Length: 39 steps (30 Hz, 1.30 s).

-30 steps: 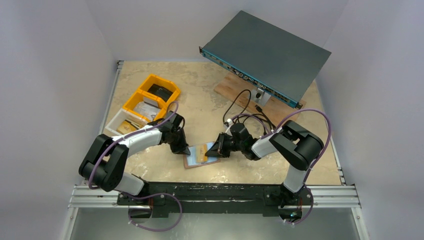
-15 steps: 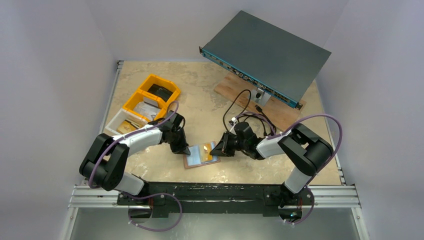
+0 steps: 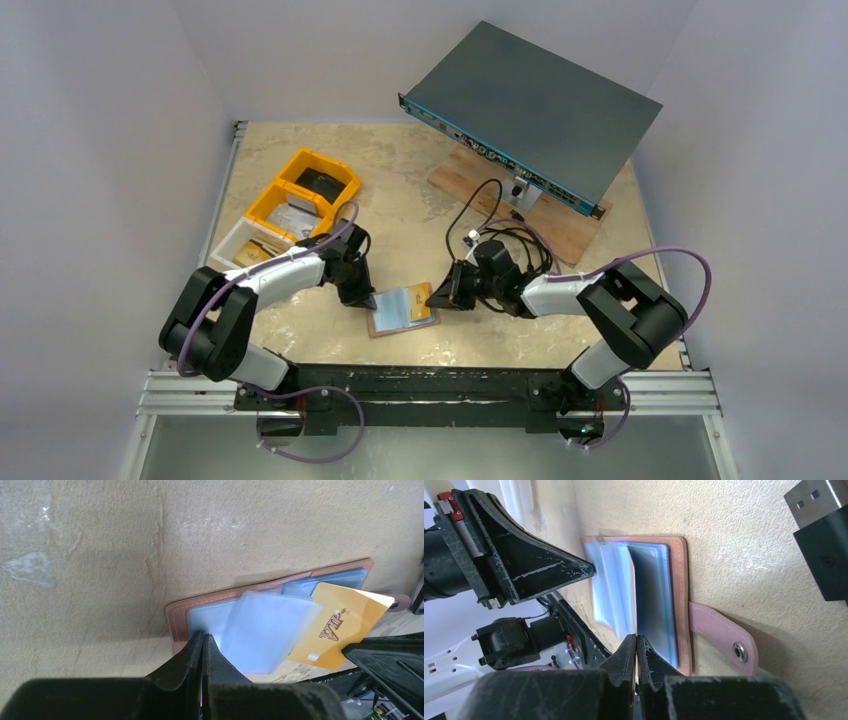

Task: Take the credit cards out of the card holder
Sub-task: Remove the credit card from the card holder, then place the credit card in the storage box.

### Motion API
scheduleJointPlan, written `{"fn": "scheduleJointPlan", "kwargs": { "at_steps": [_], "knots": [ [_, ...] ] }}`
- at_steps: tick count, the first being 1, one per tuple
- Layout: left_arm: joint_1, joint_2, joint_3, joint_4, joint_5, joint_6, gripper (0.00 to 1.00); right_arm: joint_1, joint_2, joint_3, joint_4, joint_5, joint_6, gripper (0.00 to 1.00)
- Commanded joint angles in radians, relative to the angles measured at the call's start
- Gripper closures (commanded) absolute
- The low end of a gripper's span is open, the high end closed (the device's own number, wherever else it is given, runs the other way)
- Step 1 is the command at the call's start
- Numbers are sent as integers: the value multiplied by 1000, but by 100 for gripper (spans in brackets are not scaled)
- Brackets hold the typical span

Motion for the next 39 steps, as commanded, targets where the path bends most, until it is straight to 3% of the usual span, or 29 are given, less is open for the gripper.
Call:
{"fn": "scheduleJointPlan", "kwargs": {
  "at_steps": [1,5,12,18,27,39],
  "knots": [
    [-4,-11,44,-41,-43,36,100,-10,-47,18,-48,37,-41,100],
    [-4,-33,76,-53,-32,44,100,-13,-62,21,-57,30,-43,100],
    [-4,-141,142,-103,-3,68,57,-22,-121,44,-89,10,-39,100],
    [5,-232,137,-72,96,64,36,-52,-162,77,-51,-74,10,100],
    [38,-316,100,52,299,20,34,-74,-164,75,170,-233,171,100],
    [60,-315,30,220,451,-71,40,-77,-124,29,431,-288,348,100]
  ]
}}
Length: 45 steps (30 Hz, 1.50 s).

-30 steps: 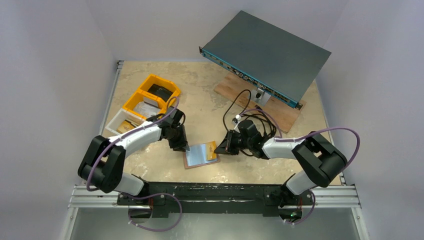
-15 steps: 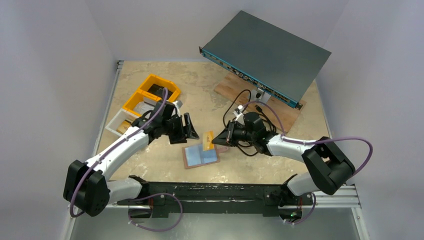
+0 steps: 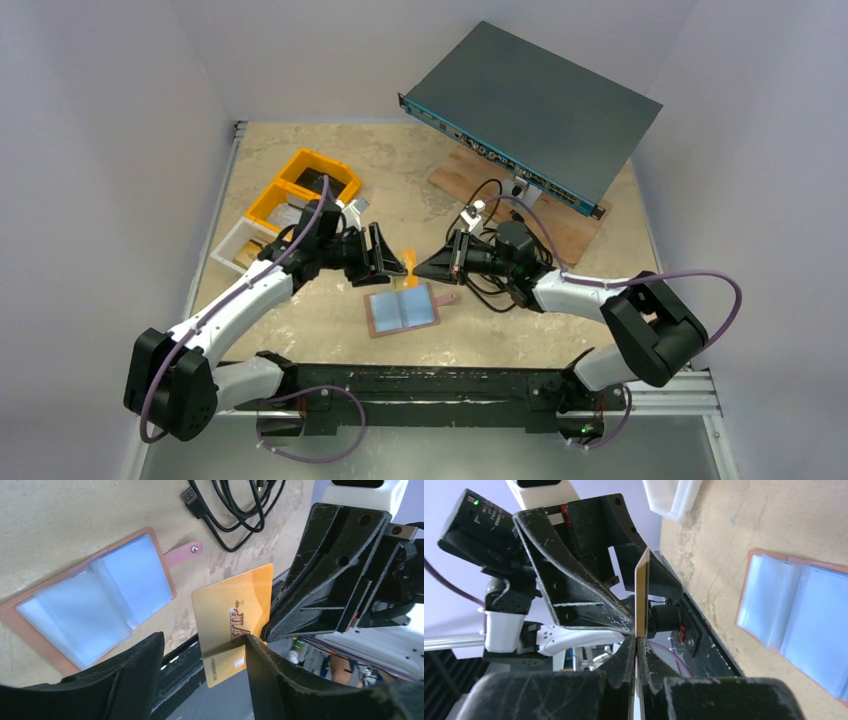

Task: Take the credit cards out of the card holder
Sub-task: Place the credit card in the storage box.

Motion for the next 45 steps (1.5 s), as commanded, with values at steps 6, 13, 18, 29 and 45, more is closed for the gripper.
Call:
{"fn": "scheduleJointPlan", "kwargs": {
  "at_steps": [6,13,18,29,45],
  "knots": [
    [17,-9,-55,189,125,-95,53,-5,8,-9,93,-22,42,100],
    [18,-1,-79,256,166,-140,73,-4,0,1,34,-3,1,100],
    [17,3,-80,260,175,-141,95,-3,-3,11,3,4,-24,100],
    [19,-26,-46,95,50,-89,100,-2,-98,86,-323,121,-232,47],
    [216,-5,266,-662,-797,23,100,-2,-200,146,-642,302,-524,23]
  ]
}}
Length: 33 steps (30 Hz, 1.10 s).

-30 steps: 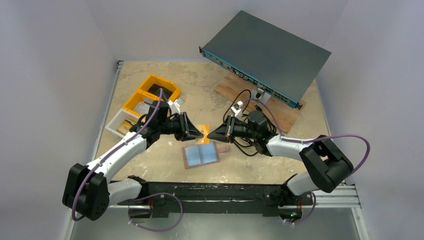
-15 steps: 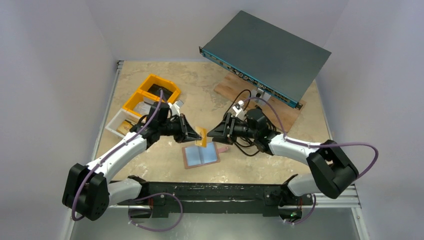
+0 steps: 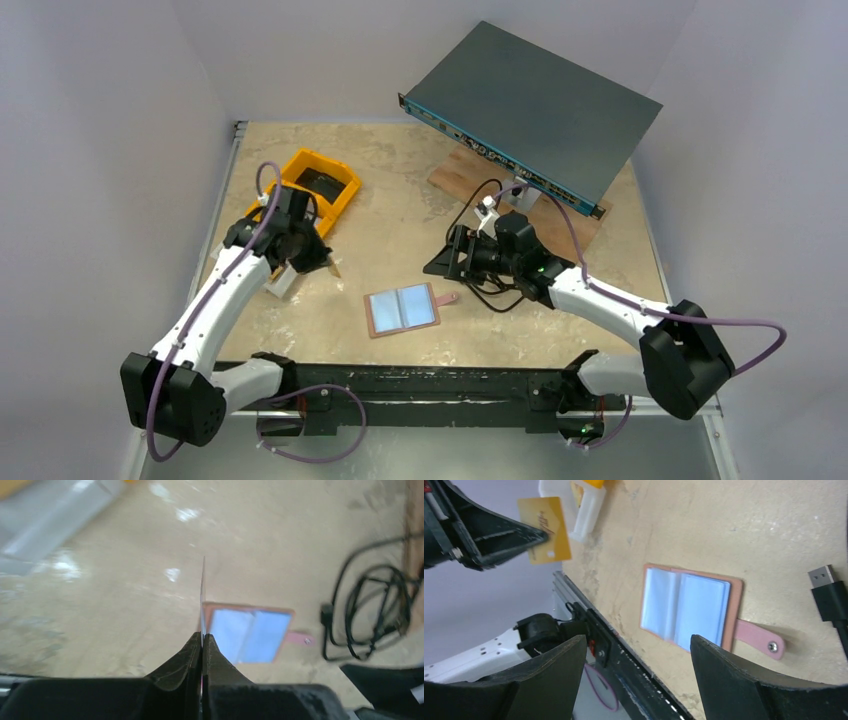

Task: Take the credit cards out of the card holder
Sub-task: Place the credit card in the storage box.

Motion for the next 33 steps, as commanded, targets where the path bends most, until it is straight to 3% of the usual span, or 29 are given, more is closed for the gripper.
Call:
{"fn": "scheduleJointPlan", "kwargs": {
  "at_steps": [1,8,12,23,27,33],
  "knots": [
    [72,46,97,-218,-324,36,100,-1,-21,40,-55,61,-102,24],
    [162,207,202,-286,-547,49,100,-1,-17,24,-51,61,-138,24],
    [229,301,253,-277,-604,60,100,0,-16,17,-48,51,-154,25],
    [352,532,382,-251,-570,109,100,0,-26,-8,-42,45,-171,25],
    [369,564,392,-240,-558,118,93,0,-38,-14,-54,57,-178,26],
    [381,567,396,-234,-536,139,70,0,-44,-12,-88,92,-196,25]
  ]
}}
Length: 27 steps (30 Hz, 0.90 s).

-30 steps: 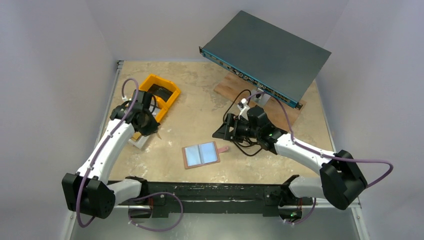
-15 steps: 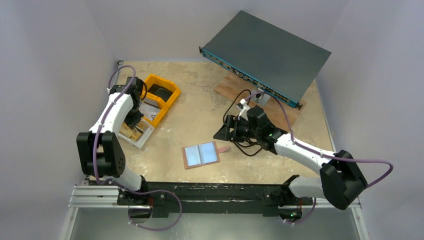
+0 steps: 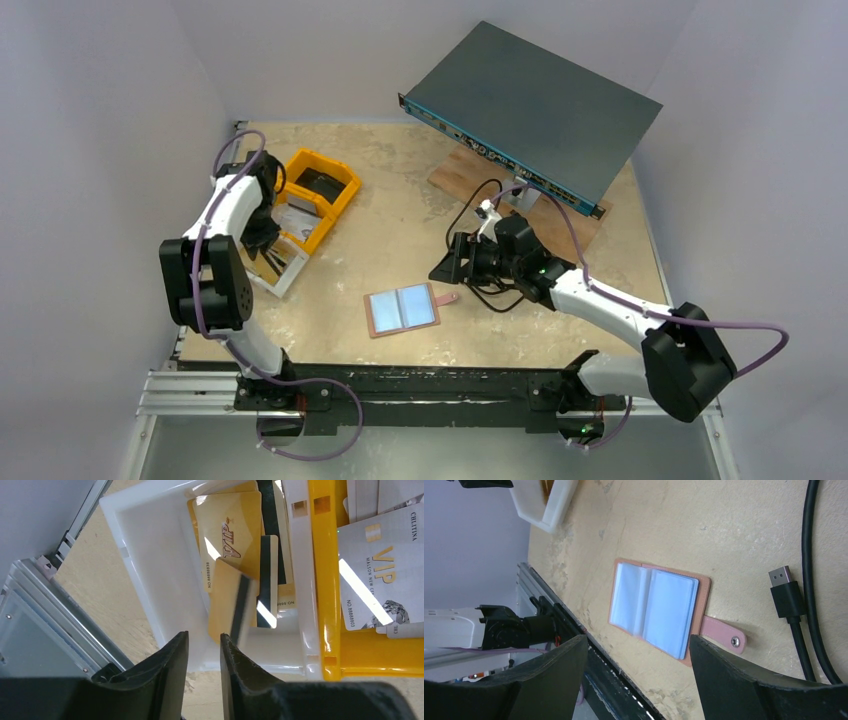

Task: Take the credit cards out of the card holder
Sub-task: Place the credit card in the storage box, then close the card holder at the center of the board.

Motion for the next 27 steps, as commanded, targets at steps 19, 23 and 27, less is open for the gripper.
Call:
{"fn": "scheduleJointPlan", "kwargs": {
  "at_steps": [19,23,27],
  "knots": [
    [-323,-472,-310,171,410,12,35,49,29,58,-115,177,-85,26],
    [-460,-483,-409,241,516,-51,35,92,72,89,-124,205,-87,29],
    [-562,-459,-512,349,597,-102,35,141,128,123,-131,232,-85,32]
  ]
}}
